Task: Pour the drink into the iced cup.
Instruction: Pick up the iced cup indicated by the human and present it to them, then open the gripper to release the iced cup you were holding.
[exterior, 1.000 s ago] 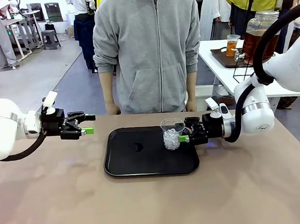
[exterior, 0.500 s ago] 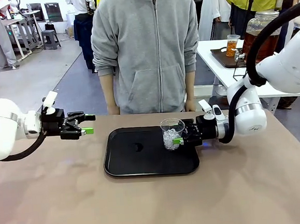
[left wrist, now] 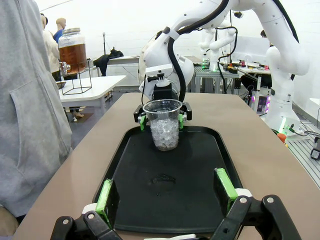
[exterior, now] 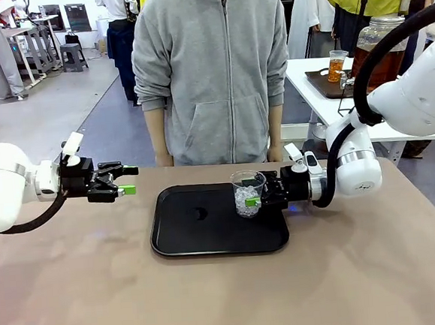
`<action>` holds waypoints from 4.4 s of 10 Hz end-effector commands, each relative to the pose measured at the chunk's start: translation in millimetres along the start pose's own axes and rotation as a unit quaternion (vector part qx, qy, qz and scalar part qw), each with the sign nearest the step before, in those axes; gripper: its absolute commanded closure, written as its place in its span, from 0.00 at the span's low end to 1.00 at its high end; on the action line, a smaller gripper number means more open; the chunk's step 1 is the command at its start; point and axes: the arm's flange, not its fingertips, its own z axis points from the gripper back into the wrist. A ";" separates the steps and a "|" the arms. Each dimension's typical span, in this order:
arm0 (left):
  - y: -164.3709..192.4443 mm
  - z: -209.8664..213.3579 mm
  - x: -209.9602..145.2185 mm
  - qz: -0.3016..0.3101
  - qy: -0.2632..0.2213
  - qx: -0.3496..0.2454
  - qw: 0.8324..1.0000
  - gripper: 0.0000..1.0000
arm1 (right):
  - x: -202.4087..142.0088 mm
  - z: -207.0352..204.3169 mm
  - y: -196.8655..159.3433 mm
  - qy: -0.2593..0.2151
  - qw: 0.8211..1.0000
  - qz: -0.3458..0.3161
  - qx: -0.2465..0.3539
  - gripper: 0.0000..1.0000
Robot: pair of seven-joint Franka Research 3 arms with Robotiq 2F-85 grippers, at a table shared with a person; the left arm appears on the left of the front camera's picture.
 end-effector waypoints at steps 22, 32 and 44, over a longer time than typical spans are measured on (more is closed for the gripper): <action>0.3 -0.7 1.9 0.001 0.000 0.000 1.000 0.00 | 123.8 -3.9 -12.0 -0.002 0.999 0.041 0.020 0.24; 0.3 -0.7 1.9 0.001 0.000 0.000 1.000 0.00 | 123.8 -3.9 -12.0 -0.002 0.999 0.041 0.020 0.24; 0.3 -0.7 1.9 0.001 0.000 0.000 1.000 0.00 | 123.8 -3.9 -12.0 -0.002 0.999 0.041 0.020 0.24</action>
